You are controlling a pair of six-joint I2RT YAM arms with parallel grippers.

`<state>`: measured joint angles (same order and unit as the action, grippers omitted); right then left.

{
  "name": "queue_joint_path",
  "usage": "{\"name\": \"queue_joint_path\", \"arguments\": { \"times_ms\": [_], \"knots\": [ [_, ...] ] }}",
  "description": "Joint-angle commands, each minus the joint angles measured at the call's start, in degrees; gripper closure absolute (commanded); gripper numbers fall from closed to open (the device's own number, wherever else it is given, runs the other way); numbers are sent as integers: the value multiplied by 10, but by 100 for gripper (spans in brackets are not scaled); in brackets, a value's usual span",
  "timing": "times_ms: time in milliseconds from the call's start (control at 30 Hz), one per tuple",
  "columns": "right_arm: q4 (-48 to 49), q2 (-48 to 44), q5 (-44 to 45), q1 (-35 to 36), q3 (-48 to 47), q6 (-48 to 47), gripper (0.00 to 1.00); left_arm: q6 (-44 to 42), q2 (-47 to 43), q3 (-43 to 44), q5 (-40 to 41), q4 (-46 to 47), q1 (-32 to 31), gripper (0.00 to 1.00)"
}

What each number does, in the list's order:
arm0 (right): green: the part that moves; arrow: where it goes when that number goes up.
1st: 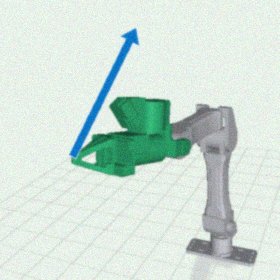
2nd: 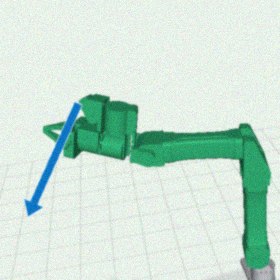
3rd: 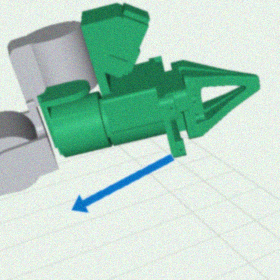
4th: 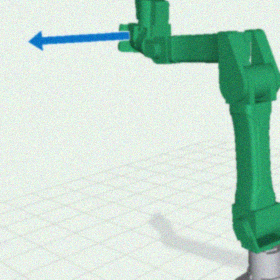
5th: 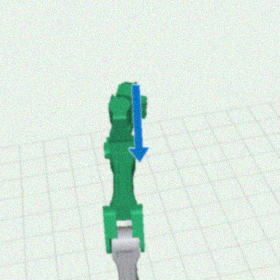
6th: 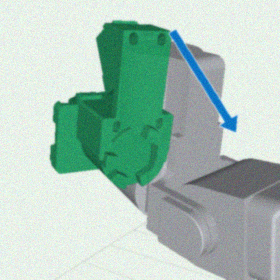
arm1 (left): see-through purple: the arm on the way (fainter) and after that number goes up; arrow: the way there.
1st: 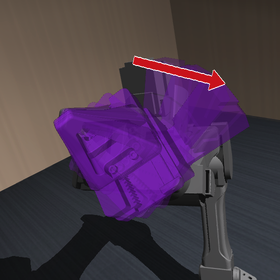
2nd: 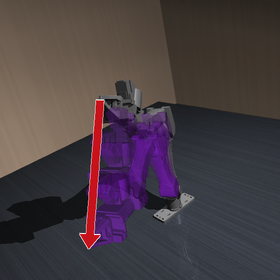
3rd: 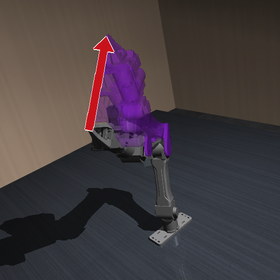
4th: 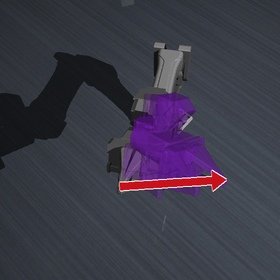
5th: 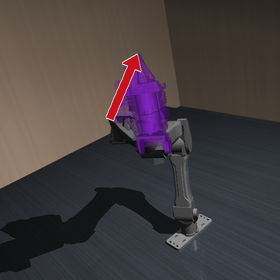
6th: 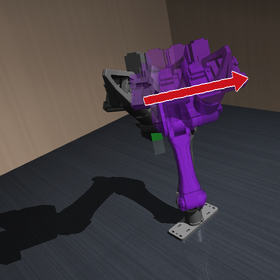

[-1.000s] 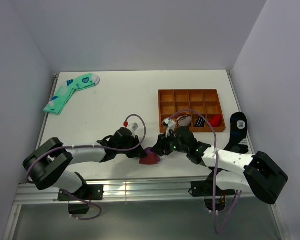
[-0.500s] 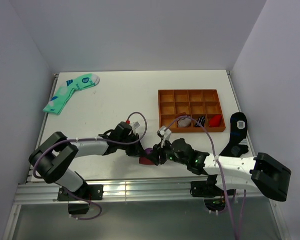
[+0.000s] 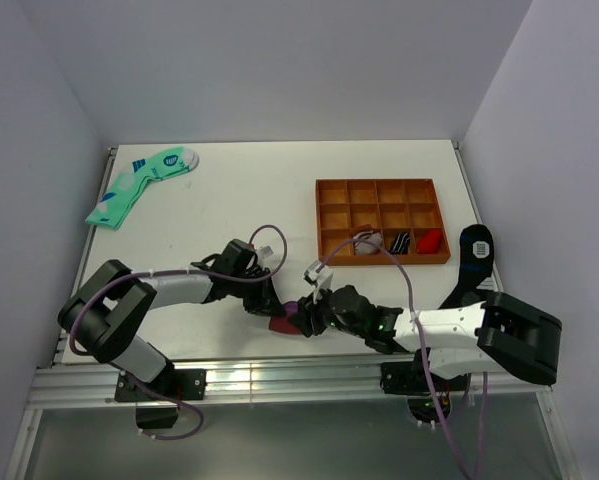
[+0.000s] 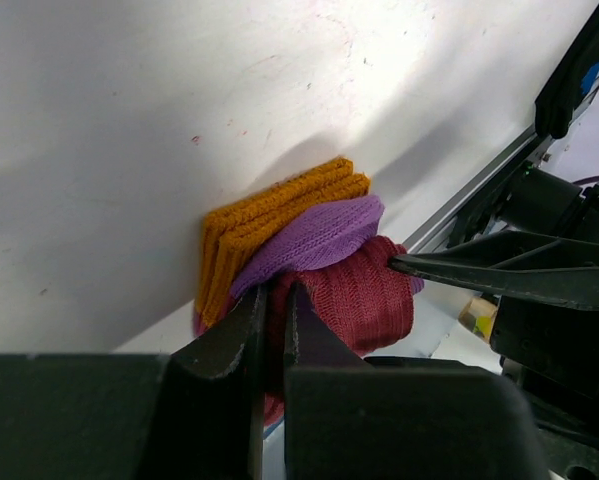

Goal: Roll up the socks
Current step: Roll the sock at the center of the board.

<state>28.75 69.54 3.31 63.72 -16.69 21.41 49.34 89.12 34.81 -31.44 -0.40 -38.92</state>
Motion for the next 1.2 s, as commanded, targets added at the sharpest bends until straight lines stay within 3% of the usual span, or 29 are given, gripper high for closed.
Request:
{"name": "queue_joint_path", "arguments": {
  "times_ms": [0, 233, 267, 300, 700, 1167],
  "knots": [
    [52, 16, 22, 12, 11, 4, 48, -42, 24, -9, 38, -101, 8, 100],
    [42, 15, 65, 44, 8, 7, 46, -41, 35, -4, 34, -101, 17, 100],
    [37, 10, 69, 45, 7, 4, 27, -42, 36, -4, 31, -102, 17, 100],
    [28, -3, 80, 49, -2, 3, 24, -42, 38, -5, 28, -99, 17, 100],
    [-116, -27, 122, 82, -84, -44, 32, -57, 70, 18, 27, -121, 26, 100],
    [-78, 53, 127, 110, -84, -40, 38, -69, 97, 40, 22, -140, 31, 100]
  ]
}}
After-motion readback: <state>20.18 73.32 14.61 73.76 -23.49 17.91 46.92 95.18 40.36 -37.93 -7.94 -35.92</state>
